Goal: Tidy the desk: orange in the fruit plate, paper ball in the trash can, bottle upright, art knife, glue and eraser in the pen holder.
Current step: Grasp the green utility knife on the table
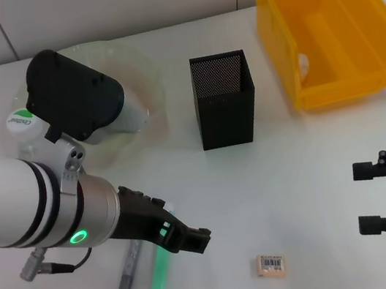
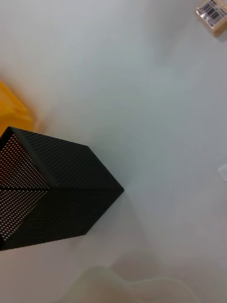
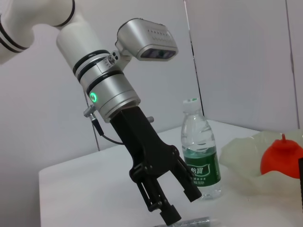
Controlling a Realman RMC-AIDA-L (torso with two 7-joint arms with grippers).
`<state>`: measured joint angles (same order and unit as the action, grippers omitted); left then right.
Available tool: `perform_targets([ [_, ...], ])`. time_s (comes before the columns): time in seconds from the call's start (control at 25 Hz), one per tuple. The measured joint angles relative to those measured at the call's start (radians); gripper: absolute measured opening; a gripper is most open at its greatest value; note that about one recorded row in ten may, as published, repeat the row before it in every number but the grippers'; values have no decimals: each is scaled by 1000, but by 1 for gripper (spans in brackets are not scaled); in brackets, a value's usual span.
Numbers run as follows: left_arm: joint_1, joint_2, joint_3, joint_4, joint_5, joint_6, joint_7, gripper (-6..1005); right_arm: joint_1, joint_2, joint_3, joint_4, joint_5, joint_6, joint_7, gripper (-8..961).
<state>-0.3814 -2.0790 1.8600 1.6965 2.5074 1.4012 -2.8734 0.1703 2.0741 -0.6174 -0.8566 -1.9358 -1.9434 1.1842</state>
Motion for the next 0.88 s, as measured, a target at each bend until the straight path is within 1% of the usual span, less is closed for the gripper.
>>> perform_targets([
  [0.08,-4,0,0,0,4,3,-1,843,0,0,-1,4,0,0,-5,765],
  [0.2,-31,-1,0,-5,12,16,-4,843,-2,0,0,13,0,-1,-8,765],
  [0.28,-31,-1,0,-5,12,16,-4,843,-2,-1,1,23,0,-1,-11,765],
  [0.48,-101,-1,2,-79,58,29,-5,843,-4,0,2,32,0,-2,-15,765],
  [0.64,-124,-1,2,-104,67,35,-5,843,-5,1,2,45,0,-3,-15,765],
  [0.68,-144,-1,3,-124,78,47,-6,843,-5,1,2,46,0,-3,-15,765],
  [0.8,-171,-1,9,-140,78,62,-6,843,-6,1,2,51,0,-3,-17,765],
  [0.84,-171,-1,9,-140,78,62,-6,843,-6,1,2,53,0,-3,-18,765],
  [0.88,-188,-1,16,-148,77,69,-7,843,-6,1,2,54,0,-4,-18,765],
])
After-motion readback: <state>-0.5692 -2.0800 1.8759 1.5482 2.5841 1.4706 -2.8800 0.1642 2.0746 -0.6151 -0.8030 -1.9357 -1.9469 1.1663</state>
